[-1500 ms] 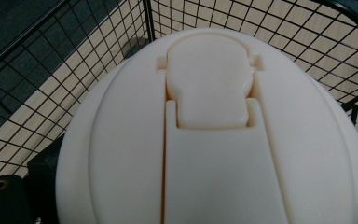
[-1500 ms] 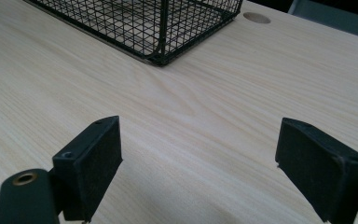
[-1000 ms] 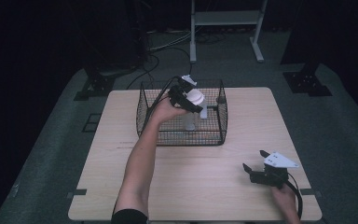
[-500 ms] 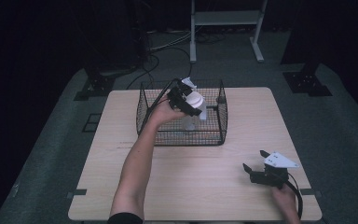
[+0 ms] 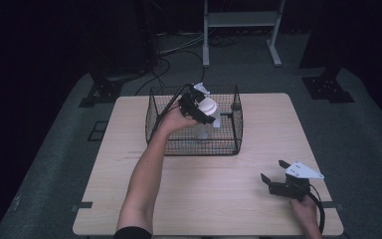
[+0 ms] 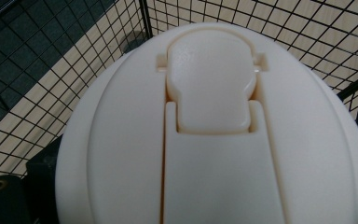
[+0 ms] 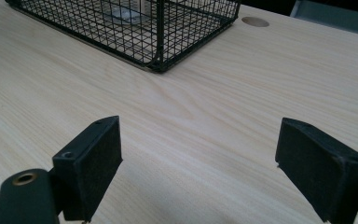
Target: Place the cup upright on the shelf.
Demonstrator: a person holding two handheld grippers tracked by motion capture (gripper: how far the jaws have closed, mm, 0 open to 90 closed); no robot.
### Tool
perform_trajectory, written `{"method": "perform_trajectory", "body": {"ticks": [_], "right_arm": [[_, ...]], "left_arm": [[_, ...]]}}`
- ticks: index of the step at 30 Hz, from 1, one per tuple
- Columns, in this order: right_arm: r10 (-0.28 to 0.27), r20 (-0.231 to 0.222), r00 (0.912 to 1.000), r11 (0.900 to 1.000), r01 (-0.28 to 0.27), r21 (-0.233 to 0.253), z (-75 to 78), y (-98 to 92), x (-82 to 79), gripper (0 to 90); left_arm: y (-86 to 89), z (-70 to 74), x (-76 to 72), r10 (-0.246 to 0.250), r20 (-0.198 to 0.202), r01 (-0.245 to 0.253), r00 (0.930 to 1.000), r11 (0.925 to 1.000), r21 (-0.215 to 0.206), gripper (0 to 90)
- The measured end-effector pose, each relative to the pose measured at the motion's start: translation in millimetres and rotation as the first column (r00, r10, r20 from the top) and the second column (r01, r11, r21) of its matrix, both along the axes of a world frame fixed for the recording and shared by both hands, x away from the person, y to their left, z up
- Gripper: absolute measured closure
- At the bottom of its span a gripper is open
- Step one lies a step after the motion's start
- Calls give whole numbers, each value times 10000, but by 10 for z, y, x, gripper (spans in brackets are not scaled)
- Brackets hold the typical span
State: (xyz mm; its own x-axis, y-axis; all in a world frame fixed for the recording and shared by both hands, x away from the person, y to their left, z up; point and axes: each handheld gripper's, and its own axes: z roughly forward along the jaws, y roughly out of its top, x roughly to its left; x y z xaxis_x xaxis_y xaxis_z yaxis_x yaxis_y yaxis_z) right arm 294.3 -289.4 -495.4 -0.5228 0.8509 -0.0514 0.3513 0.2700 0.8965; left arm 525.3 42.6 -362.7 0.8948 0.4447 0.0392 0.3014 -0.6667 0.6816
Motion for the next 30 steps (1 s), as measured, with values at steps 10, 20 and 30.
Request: {"method": "perform_trajectory", "body": {"ticks": [10, 20, 30], "right_arm": [[-27, -28, 10000, 10000, 27, 24, 0, -2, 10, 135], [5, -65, 10000, 10000, -6, -74, -3, 13, 8, 135], [16, -74, 10000, 9999, -17, -107, -4, 19, 8, 135]], "left_arm": [[9, -3, -4, 59, 96, -58, 9999, 9999, -100, 21], [58, 36, -38, 126, 222, -121, 9997, 9996, -251, 0], [137, 116, -104, 125, 403, -111, 9991, 9993, -344, 0]]}}
